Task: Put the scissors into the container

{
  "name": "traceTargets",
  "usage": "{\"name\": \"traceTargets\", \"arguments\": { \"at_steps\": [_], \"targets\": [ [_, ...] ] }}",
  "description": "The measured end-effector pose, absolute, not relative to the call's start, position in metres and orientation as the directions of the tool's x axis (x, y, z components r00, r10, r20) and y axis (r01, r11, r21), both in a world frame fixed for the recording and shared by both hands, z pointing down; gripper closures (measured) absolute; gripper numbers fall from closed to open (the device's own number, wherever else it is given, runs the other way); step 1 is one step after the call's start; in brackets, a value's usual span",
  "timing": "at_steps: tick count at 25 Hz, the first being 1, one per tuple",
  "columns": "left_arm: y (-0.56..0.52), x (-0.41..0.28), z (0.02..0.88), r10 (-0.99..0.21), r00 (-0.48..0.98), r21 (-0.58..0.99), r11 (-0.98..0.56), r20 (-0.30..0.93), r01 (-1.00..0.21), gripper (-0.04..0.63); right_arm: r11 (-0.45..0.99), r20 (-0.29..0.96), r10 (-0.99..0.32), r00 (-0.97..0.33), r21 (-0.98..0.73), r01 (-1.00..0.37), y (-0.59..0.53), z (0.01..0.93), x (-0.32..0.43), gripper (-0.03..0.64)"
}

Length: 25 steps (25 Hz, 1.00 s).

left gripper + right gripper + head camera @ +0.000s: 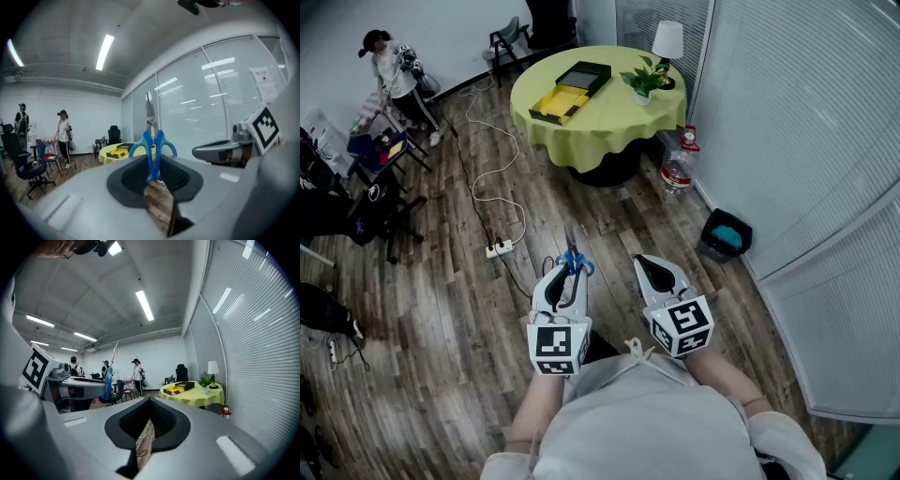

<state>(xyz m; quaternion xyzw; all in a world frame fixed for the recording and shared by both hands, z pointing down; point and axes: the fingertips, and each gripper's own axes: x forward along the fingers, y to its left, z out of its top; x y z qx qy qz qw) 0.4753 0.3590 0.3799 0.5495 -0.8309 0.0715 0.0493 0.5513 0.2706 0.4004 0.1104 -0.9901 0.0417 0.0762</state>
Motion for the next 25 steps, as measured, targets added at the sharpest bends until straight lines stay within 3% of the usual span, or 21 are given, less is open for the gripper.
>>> {"name": "traceTargets", "arguments": {
  "at_steps": [11, 17, 25],
  "targets": [
    [0.353, 0.439, 0.394, -0.903, -0.381, -0.034, 0.382, 0.199, -0.923, 0.515, 0.959, 0.195, -0.2, -0.96, -0.163, -0.233, 0.262, 0.42, 0.519, 0.617],
    [0.346, 0.416, 0.396, -0.901, -0.381, -0.033, 0.382, 0.206, -0.923, 0.514, 0.964, 0.207, -0.212, -0.955, -0.119, -0.24, 0.257, 0.422, 0.497, 0.617],
    [0.332, 0.343, 0.412, -0.886, -0.395, -0.011, 0.405, 0.244, -0.914, 0.514, 0.954, 0.239, -0.187, -0.953, -0.188, -0.234, 0.239, 0.437, 0.424, 0.617]
  ]
}}
